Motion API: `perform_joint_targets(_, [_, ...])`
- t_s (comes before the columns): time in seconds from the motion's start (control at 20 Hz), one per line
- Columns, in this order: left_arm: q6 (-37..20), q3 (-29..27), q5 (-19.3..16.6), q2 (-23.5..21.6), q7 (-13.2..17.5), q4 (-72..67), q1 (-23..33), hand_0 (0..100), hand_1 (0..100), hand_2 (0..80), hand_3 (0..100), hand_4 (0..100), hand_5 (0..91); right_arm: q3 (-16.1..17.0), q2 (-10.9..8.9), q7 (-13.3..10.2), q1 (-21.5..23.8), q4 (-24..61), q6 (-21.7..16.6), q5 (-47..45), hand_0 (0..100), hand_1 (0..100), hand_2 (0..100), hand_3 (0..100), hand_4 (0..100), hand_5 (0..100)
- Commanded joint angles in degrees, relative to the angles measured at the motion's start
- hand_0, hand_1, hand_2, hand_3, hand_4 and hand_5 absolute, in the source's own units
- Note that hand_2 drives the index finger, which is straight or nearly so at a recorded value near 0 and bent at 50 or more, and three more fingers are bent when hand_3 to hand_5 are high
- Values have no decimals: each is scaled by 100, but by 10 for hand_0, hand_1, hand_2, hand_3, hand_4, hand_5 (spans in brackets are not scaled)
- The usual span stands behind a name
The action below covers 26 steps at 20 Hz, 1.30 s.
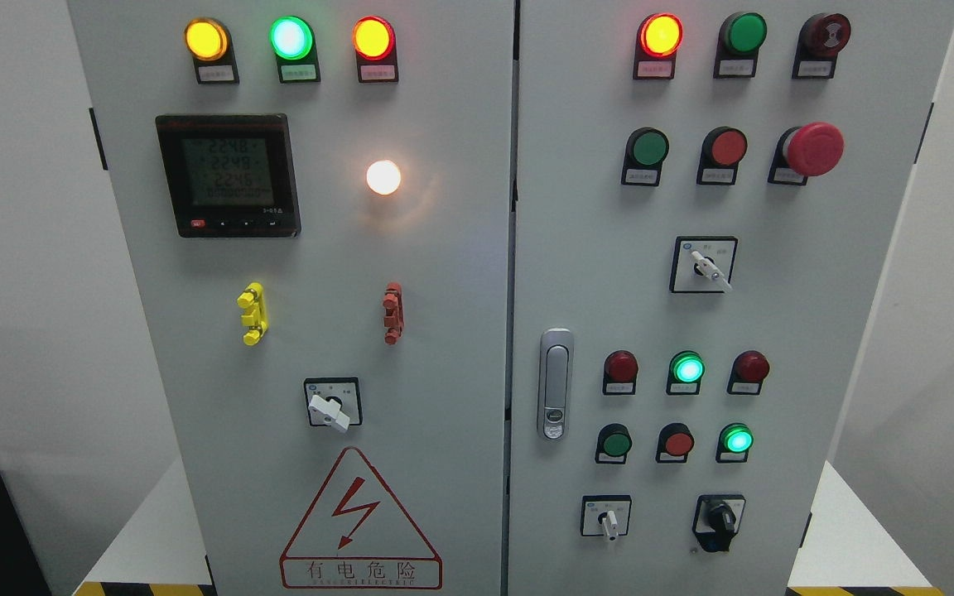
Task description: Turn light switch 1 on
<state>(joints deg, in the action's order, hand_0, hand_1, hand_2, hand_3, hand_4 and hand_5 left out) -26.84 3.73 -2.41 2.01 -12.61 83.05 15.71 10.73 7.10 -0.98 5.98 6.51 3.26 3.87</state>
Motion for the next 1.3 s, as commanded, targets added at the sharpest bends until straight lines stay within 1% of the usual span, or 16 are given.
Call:
perform_joint_targets(0.0, [-393,-496,294,-95,565,-4407,178,290,221,502,795,838,490,-1,2,-25,0,0,-1,0,0,0,0,0,0,0])
perform_joint_targets(0.05, [-375,-496,294,-86,776,-4847,178,298,216,485,773,815,455,-1,2,-25,0,0,-1,0,0,0,0,0,0,0])
perform_joint_targets(0.15, [-331,-496,294,-51,1293,-5752,126,314,243,397,634,626,225,-1,2,-25,0,0,-1,0,0,0,0,0,0,0])
perform_joint_targets(0.2, [-296,-496,294,-43,1453,-6018,117,318,248,370,598,596,186,-1,2,-25,0,0,-1,0,0,0,0,0,0,0])
perform_joint_targets(0.25, [-165,-479,285,-34,1611,-6299,108,322,257,310,519,532,131,8,-7,-25,0,0,-1,0,0,0,0,0,0,0])
perform_joint_targets(0.3, [1,-479,285,-34,1656,-6432,108,329,258,263,445,477,84,-1,-7,-25,0,0,-1,0,0,0,0,0,0,0])
perform_joint_targets(0.35, [307,-496,302,-25,1674,-6564,99,330,259,236,417,449,63,-1,2,-25,0,0,-1,0,0,0,0,0,0,0])
perform_joint_targets(0.4, [711,-505,311,-16,1692,-6678,90,335,263,192,364,408,44,-1,-7,-25,0,0,-1,0,0,0,0,0,0,0])
perform_joint_targets(0.45, [958,-505,311,-7,1735,-6758,82,338,264,180,352,397,37,-1,2,-25,0,0,-1,0,0,0,0,0,0,0])
perform_joint_targets(0.55, [1459,-505,302,1,1937,-6960,20,351,267,116,272,321,0,-1,-7,-25,0,0,-1,0,0,0,0,0,0,0])
perform_joint_targets(0.6, [1601,-496,302,2,2042,-7004,-15,352,266,100,261,305,0,-1,2,-25,0,0,-1,0,0,0,0,0,0,0])
perform_joint_targets(0.65, [1716,-496,302,-7,2113,-7005,-24,353,258,14,184,238,0,-1,2,-25,0,0,-1,0,0,0,0,0,0,0])
perform_joint_targets(0.7, [1812,-488,302,-7,2140,-7013,-50,353,233,0,113,174,0,-1,2,-25,0,0,-1,0,0,0,0,0,0,0])
perform_joint_targets(0.85, [2181,-461,268,1,2149,-7057,-217,364,175,0,3,75,0,-1,2,-25,0,0,-1,0,0,0,0,0,0,0])
perform_joint_targets(1.1, [2525,-435,223,72,2131,-7084,-445,378,90,0,0,10,0,-1,-7,-25,0,0,-1,0,0,0,0,0,0,0])
perform_joint_targets(1.25, [2622,-417,215,81,2131,-7084,-463,373,78,0,0,0,0,-1,2,-25,0,0,-1,0,0,0,0,0,0,0])
